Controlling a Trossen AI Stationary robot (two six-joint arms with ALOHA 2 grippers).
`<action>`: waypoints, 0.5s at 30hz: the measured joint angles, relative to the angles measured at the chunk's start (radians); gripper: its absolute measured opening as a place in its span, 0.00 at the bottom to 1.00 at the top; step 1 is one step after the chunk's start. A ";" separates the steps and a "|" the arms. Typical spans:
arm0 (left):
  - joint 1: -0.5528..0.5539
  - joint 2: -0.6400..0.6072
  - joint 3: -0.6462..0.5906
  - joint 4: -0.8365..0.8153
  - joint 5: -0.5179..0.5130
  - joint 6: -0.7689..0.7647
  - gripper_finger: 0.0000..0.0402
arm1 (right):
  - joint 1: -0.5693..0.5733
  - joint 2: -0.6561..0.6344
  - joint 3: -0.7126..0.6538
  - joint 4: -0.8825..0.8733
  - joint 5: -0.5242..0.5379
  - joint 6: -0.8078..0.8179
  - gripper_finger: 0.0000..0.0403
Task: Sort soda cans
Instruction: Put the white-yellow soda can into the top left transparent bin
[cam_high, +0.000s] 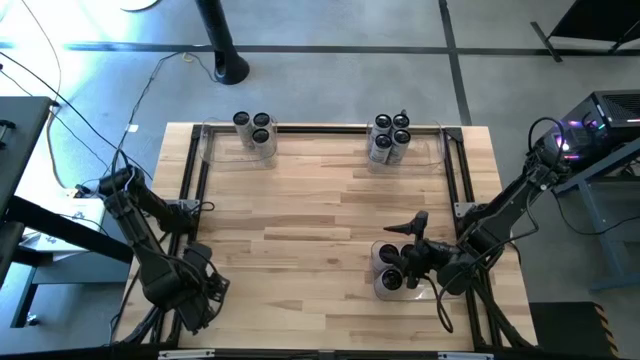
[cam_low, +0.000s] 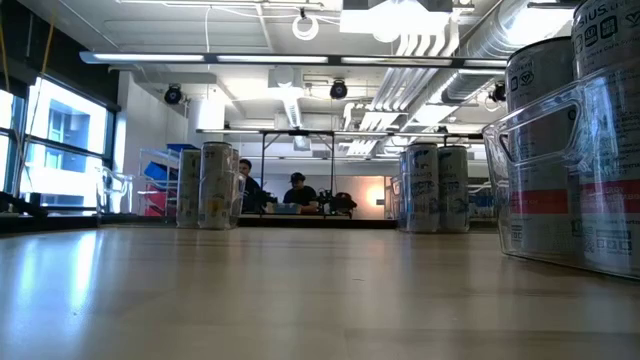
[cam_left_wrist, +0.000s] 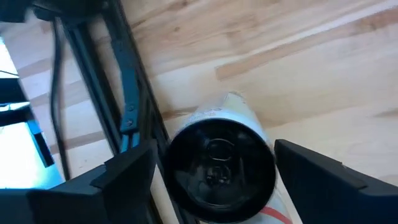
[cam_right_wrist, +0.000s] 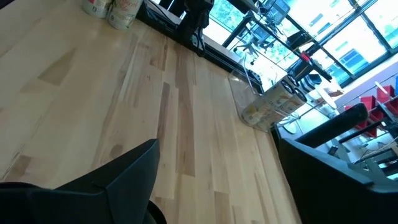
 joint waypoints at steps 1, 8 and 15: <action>0.003 -0.003 -0.008 0.018 0.001 0.007 0.77 | 0.000 0.000 0.000 0.000 -0.003 0.004 0.81; 0.006 -0.030 -0.055 0.081 0.011 0.011 0.63 | 0.000 0.000 0.000 0.000 -0.032 0.007 0.81; 0.093 -0.059 -0.062 0.045 -0.026 0.133 0.61 | 0.000 0.000 0.000 0.016 -0.038 -0.010 0.81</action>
